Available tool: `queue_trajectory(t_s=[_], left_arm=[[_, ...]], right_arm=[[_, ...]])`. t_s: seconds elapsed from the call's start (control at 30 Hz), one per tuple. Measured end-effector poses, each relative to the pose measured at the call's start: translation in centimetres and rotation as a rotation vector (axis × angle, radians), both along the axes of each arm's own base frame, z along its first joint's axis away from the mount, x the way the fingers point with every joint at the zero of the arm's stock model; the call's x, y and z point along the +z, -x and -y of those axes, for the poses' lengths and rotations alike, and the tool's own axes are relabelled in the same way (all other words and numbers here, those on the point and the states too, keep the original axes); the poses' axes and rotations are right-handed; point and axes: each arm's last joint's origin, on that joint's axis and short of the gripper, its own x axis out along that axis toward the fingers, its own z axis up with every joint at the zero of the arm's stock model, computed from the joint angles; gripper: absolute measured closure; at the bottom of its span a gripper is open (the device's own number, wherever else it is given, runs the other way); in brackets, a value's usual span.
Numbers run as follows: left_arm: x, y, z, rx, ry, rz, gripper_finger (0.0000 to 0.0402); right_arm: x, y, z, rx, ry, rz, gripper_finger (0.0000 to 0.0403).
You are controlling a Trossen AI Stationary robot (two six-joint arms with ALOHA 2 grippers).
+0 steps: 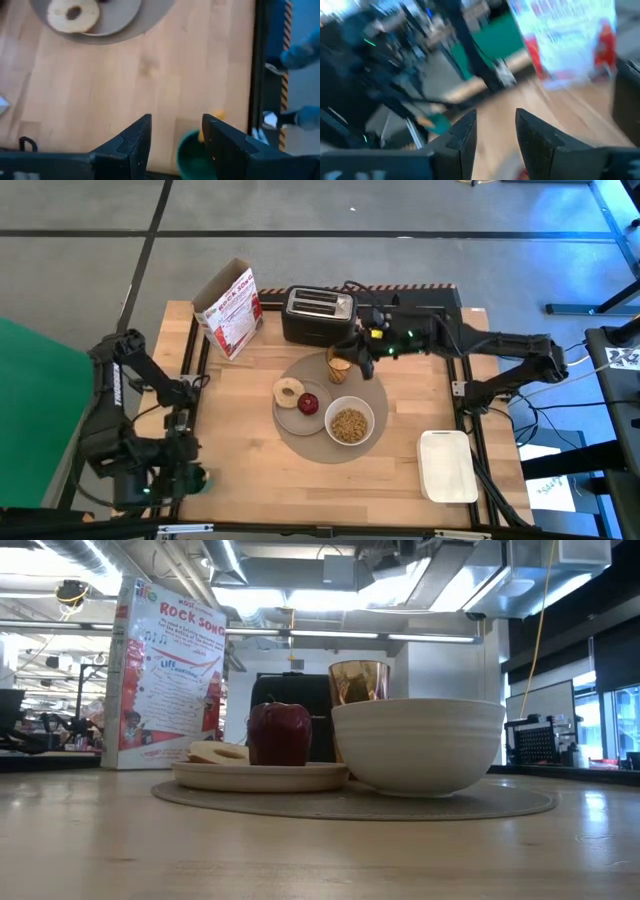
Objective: Arrange a breakfast setting
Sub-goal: Put the yellow spoon on the placemat to the right of the white bowl
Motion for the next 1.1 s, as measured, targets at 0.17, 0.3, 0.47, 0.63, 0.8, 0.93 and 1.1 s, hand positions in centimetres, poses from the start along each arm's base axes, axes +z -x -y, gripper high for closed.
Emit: queue_trajectory(t_s=[0.17, 0.3, 0.47, 0.63, 0.8, 0.93, 1.1], left_arm=[[-1.0, 2.6, -0.6, -0.104, 0.115, 0.094, 0.0244], [-1.8, 4.0, -1.0, -0.197, 0.237, 0.256, 0.0265], [-4.4, 5.1, -1.8, -0.227, 0.370, 0.301, 0.0278], [-8.0, 5.3, -2.5, -0.176, 0.437, 0.277, 0.0243], [-10.3, 5.4, -2.8, -0.176, 0.413, 0.256, 0.0179], [-11.1, 5.4, -3.0, -0.165, 0.400, 0.258, 0.0126], [-12.1, 5.3, -2.5, -0.245, 0.361, 0.302, 0.0080]], right_arm=[[1.2, -1.1, -3.9, -0.136, 0.003, 0.177, 0.0276], [0.8, -1.8, -6.9, -0.184, 0.010, 0.220, 0.0276], [-0.7, -2.7, -10.2, -0.200, -0.023, 0.189, 0.0276], [-2.1, -3.0, -13.1, -0.222, -0.073, 0.165, 0.0276], [-2.7, -2.6, -15.1, -0.253, -0.101, 0.161, 0.0276], [-2.7, -2.1, -16.0, -0.288, -0.108, 0.173, 0.0276], [-2.6, -1.9, -16.3, -0.317, -0.107, 0.184, 0.0276]])
